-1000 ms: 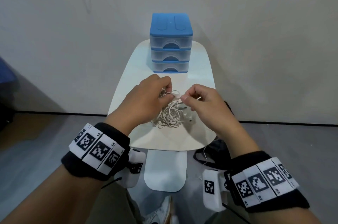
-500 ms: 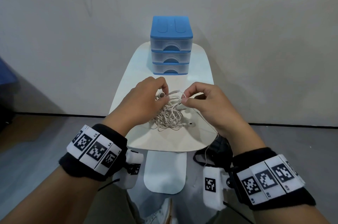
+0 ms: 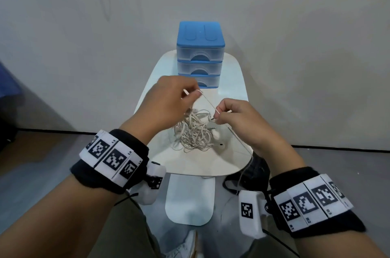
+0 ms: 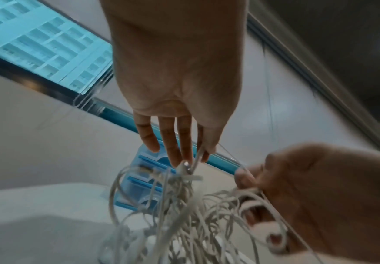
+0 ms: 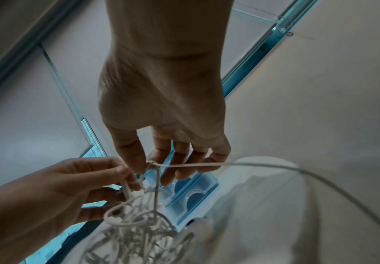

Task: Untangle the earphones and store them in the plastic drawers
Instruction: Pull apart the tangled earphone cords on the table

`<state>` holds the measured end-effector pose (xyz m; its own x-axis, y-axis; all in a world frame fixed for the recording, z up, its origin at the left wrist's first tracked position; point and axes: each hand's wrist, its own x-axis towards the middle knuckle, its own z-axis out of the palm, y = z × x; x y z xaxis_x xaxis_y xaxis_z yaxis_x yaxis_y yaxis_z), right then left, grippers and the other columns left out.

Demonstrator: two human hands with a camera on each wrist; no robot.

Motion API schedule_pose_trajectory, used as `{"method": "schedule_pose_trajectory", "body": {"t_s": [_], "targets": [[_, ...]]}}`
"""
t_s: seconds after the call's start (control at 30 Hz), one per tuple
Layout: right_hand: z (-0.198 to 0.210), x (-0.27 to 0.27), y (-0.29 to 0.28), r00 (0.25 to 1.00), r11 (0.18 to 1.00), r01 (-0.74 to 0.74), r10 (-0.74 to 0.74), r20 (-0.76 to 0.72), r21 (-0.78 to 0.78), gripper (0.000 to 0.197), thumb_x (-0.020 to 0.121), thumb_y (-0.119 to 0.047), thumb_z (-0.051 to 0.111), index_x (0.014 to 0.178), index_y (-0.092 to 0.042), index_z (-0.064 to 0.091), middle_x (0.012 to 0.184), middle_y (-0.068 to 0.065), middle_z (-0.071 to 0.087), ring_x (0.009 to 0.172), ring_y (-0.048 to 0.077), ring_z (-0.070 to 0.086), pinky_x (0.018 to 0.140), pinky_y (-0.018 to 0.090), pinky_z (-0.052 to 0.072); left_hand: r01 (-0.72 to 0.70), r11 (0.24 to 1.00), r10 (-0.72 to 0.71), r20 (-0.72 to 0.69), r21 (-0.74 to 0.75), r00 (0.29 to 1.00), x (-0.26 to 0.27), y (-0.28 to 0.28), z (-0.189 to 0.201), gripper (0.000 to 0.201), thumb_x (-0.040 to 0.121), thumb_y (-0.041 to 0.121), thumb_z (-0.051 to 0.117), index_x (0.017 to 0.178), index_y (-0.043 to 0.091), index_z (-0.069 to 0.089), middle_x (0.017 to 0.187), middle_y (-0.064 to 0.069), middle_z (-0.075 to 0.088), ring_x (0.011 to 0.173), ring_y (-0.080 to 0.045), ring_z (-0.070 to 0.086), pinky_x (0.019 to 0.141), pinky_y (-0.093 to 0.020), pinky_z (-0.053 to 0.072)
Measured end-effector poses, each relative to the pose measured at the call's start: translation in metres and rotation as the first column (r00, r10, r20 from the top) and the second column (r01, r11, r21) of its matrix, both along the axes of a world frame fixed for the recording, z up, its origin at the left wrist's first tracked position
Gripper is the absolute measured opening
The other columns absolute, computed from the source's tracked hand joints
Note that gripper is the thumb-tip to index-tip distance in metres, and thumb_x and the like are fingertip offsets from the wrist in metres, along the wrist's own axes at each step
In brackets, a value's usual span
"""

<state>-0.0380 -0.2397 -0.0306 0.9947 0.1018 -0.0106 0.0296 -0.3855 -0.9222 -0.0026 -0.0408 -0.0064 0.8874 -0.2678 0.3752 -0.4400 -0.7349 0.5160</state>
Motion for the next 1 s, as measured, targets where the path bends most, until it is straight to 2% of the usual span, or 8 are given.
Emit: {"method": "schedule_pose_trajectory", "body": {"t_s": [0.07, 0.2, 0.37, 0.5, 0.63, 0.8, 0.9, 1.0], "targets": [[-0.002, -0.003, -0.004, 0.997, 0.999, -0.027, 0.026, -0.075, -0.022, 0.022, 0.089, -0.012, 0.060, 0.068, -0.020, 0.056, 0.067, -0.015, 0.056, 0.074, 0.011, 0.047, 0.071, 0.031, 0.033, -0.113, 0.987, 0.110, -0.033, -0.116, 0.993, 0.004, 0.005, 0.002, 0.017, 0.098, 0.031, 0.066, 0.086, 0.023, 0.075, 0.081, 0.015, 0.071, 0.071, 0.000, 0.064, 0.075, -0.031, 0.051], [0.002, -0.004, 0.000, 0.996, 0.988, -0.084, 0.079, -0.040, -0.128, 0.022, 0.092, -0.019, 0.064, 0.076, -0.004, 0.062, 0.086, 0.005, 0.064, 0.083, 0.015, 0.054, 0.077, 0.032, 0.038, -0.140, 0.990, 0.137, -0.078, -0.034, 0.988, 0.003, 0.007, 0.001, 0.008, 0.095, 0.035, 0.069, 0.098, 0.028, 0.067, 0.098, 0.013, 0.066, 0.081, -0.007, 0.062, 0.081, -0.037, 0.053], [0.024, 0.008, 0.011, 0.996, 1.000, 0.013, -0.011, 0.091, -0.019, 0.015, 0.084, -0.017, 0.074, 0.071, -0.011, 0.071, 0.093, -0.002, 0.072, 0.094, 0.009, 0.065, 0.086, 0.027, 0.045, -0.087, 0.991, 0.087, -0.001, -0.106, 0.996, -0.007, -0.005, 0.004, 0.019, 0.089, 0.029, 0.074, 0.095, 0.026, 0.055, 0.088, 0.009, 0.060, 0.070, -0.005, 0.054, 0.066, -0.026, 0.043], [0.032, 0.015, 0.016, 0.992, 0.998, 0.047, -0.052, 0.113, 0.039, 0.019, 0.079, -0.012, 0.080, 0.062, -0.017, 0.071, 0.074, -0.002, 0.068, 0.073, 0.005, 0.061, 0.076, 0.023, 0.047, 0.017, 0.971, -0.064, -0.191, -0.239, 0.979, -0.013, -0.012, 0.002, 0.009, 0.094, 0.017, 0.066, 0.089, 0.024, 0.065, 0.088, 0.009, 0.071, 0.065, -0.016, 0.065, 0.062, -0.022, 0.045], [0.037, 0.016, 0.016, 0.992, 0.986, 0.107, -0.114, 0.046, 0.125, 0.019, 0.080, -0.010, 0.079, 0.064, -0.018, 0.071, 0.062, -0.009, 0.062, 0.052, -0.002, 0.049, 0.051, 0.009, 0.039, 0.054, 0.889, -0.248, -0.378, -0.455, 0.892, -0.016, -0.011, 0.000, 0.009, 0.102, 0.012, 0.061, 0.103, 0.014, 0.069, 0.089, -0.007, 0.075, 0.061, -0.017, 0.055, 0.058, -0.021, 0.044], [0.052, 0.022, 0.017, 0.979, 0.937, 0.190, -0.201, 0.010, 0.295, 0.011, 0.091, -0.015, 0.070, 0.080, -0.016, 0.065, 0.074, -0.001, 0.070, 0.058, 0.016, 0.055, 0.058, 0.028, 0.038, 0.085, 0.923, -0.239, -0.386, -0.375, 0.891, -0.018, -0.017, -0.003, 0.032, 0.103, 0.038, 0.060, 0.086, 0.018, 0.078, 0.068, -0.003, 0.069, 0.062, -0.016, 0.054, 0.059, -0.024, 0.043], [0.064, 0.024, 0.019, 0.978, 0.912, 0.193, -0.210, 0.007, 0.362, 0.013, 0.106, -0.018, 0.049, 0.093, -0.018, 0.051, 0.068, 0.005, 0.073, 0.050, 0.020, 0.062, 0.052, 0.026, 0.040, 0.106, 0.954, -0.214, -0.389, -0.280, 0.896, -0.018, -0.018, -0.006, 0.036, 0.101, 0.042, 0.064, 0.078, 0.019, 0.079, 0.059, 0.004, 0.063, 0.058, -0.012, 0.056, 0.059, -0.021, 0.043], [0.073, 0.030, 0.010, 0.899, 0.902, 0.317, -0.384, 0.209, 0.292, 0.011, 0.104, -0.014, 0.044, 0.095, -0.018, 0.048, 0.067, 0.006, 0.069, 0.050, 0.021, 0.067, 0.048, 0.026, 0.044, 0.118, 0.972, -0.192, -0.403, -0.201, 0.895, -0.019, -0.017, -0.005, 0.034, 0.101, 0.035, 0.063, 0.074, 0.019, 0.078, 0.060, 0.006, 0.065, 0.053, -0.005, 0.054, 0.057, -0.016, 0.040]]}}
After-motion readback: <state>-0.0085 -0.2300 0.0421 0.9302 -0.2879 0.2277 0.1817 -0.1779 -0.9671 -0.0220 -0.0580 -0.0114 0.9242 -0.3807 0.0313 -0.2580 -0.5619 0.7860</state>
